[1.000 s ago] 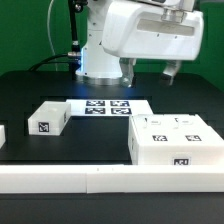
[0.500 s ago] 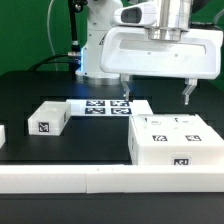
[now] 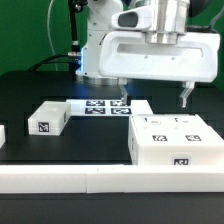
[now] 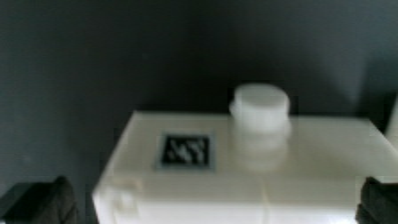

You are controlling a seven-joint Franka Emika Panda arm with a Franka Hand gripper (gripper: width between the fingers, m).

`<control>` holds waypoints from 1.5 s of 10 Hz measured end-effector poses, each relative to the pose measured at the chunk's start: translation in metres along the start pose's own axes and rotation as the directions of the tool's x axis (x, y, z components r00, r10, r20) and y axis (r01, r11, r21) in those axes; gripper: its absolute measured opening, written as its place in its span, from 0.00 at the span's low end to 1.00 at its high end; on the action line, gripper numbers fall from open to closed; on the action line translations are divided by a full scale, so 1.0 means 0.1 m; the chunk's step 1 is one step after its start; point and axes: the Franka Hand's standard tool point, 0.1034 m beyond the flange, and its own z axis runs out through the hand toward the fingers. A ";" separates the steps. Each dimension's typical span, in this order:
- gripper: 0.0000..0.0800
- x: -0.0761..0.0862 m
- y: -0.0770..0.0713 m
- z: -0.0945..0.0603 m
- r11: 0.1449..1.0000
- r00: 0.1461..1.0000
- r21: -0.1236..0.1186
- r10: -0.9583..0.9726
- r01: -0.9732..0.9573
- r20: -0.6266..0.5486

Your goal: Assemble cabinet

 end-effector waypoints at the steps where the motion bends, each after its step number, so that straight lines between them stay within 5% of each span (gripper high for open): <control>1: 1.00 -0.02 0.00 0.06 1.000 1.000 0.001 0.009 -0.009 -0.010; 5: 1.00 0.01 -0.16 0.20 0.999 0.996 0.011 -0.039 0.040 -0.080; 10: 1.00 0.02 -0.15 0.19 0.999 0.995 0.010 -0.051 0.052 -0.082; 11: 1.00 0.02 -0.14 0.15 0.998 0.982 0.013 -0.057 0.060 -0.178; 15: 1.00 0.01 -0.16 0.27 0.997 0.976 0.009 -0.070 0.074 -0.207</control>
Offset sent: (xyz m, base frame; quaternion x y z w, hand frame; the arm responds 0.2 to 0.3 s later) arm 0.0056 0.0307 -0.0164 0.0414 0.0557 0.0144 0.9975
